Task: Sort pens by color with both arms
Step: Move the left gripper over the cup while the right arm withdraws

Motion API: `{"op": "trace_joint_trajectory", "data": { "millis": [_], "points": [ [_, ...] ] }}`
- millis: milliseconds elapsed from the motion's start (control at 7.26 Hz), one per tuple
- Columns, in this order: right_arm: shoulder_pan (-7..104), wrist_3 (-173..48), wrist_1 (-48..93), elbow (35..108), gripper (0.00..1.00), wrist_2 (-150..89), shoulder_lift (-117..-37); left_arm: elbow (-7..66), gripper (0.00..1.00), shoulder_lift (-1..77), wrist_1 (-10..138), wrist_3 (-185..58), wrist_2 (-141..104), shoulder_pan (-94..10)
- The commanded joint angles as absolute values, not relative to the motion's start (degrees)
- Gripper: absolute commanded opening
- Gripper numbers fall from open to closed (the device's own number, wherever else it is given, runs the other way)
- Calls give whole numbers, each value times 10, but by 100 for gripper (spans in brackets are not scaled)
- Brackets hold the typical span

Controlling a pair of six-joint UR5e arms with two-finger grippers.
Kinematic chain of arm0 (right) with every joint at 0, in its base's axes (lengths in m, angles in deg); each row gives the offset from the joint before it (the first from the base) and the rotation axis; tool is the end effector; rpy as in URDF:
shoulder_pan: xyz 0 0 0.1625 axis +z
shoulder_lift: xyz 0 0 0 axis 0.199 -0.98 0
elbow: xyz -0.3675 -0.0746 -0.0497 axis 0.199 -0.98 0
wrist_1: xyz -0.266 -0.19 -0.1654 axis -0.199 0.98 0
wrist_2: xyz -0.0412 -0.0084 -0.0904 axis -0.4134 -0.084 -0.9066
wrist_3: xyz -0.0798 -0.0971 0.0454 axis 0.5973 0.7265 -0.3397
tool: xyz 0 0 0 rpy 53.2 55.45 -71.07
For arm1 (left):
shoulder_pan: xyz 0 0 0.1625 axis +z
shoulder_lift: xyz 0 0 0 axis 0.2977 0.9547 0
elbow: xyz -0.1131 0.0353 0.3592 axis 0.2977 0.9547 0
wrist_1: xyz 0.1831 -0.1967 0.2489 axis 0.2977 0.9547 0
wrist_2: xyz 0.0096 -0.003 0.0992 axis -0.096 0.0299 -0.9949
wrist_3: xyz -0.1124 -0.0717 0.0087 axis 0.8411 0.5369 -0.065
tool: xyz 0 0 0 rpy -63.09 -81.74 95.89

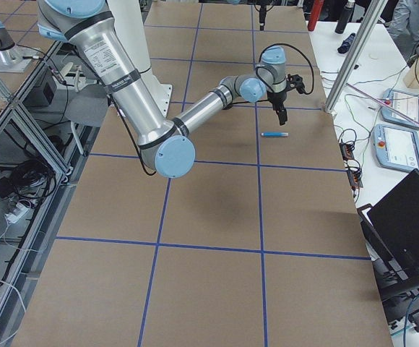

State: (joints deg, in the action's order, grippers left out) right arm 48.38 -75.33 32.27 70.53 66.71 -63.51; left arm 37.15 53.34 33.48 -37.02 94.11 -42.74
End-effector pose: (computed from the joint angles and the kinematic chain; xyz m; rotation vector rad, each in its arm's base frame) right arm -0.2636 -0.5850 0.3001 0.3350 -0.7782 -0.1922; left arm 0.2660 -0.5415 0.2462 0.1030 0.9839 0.0883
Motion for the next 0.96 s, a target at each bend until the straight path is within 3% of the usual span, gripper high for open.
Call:
{"op": "trace_joint_trajectory", "data": {
  "millis": [0,413,688,826],
  "points": [
    [523,-675,362,706,99,705,-634,371,100,614,218,-327,936,-370],
    [533,-657,361,708,99,709,-642,318,100,701,206,-232,914,-274],
    [535,-653,359,707,99,710,-654,209,97,795,181,-196,896,-223],
    [535,-641,358,708,99,710,-662,203,95,799,181,-186,850,-188]
  ]
}}
